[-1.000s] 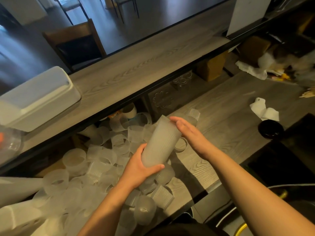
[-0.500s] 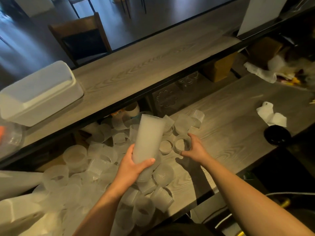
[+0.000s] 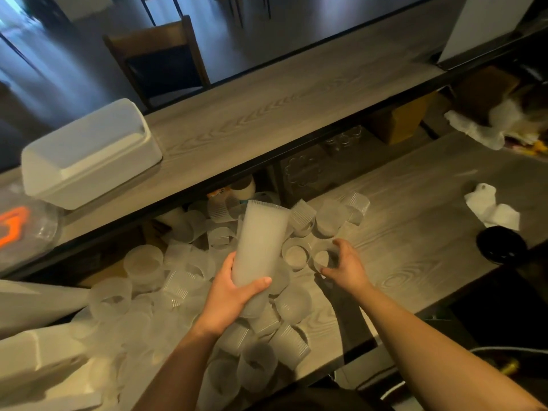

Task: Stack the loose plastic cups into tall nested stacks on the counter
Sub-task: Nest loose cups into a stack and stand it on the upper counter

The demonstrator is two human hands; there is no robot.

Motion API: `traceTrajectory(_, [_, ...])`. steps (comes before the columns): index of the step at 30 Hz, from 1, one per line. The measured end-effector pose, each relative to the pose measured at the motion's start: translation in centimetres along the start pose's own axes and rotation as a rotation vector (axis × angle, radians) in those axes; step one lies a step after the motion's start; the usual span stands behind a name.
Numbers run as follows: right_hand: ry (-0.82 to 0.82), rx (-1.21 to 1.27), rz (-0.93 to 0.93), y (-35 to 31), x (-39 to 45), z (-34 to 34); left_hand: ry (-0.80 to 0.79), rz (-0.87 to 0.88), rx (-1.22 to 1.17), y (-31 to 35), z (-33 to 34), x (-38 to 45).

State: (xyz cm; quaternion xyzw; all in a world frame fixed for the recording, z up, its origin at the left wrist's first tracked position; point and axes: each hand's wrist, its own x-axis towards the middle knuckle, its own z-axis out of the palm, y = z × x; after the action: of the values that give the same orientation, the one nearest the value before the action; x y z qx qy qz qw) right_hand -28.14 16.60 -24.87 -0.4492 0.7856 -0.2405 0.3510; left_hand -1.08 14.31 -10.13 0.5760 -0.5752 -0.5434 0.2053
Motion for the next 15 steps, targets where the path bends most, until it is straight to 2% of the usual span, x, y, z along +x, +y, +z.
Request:
traceTrajectory(3, [0.061, 0.223, 0.066, -0.6, -1.0, -0.7, 0.007, 0.021, 0.061, 0.0, 0.1, 0.1])
traceTrajectory(8, [0.249, 0.518, 0.064, -2.8, -2.6, -3.5, 0.005, 0.096, 0.253, 0.1, 0.2, 0.4])
traceTrajectory(15, [0.124, 0.871, -0.040, -6.8, -2.6, -8.8, -0.061, 0.120, 0.309, 0.4, 1.0, 0.9])
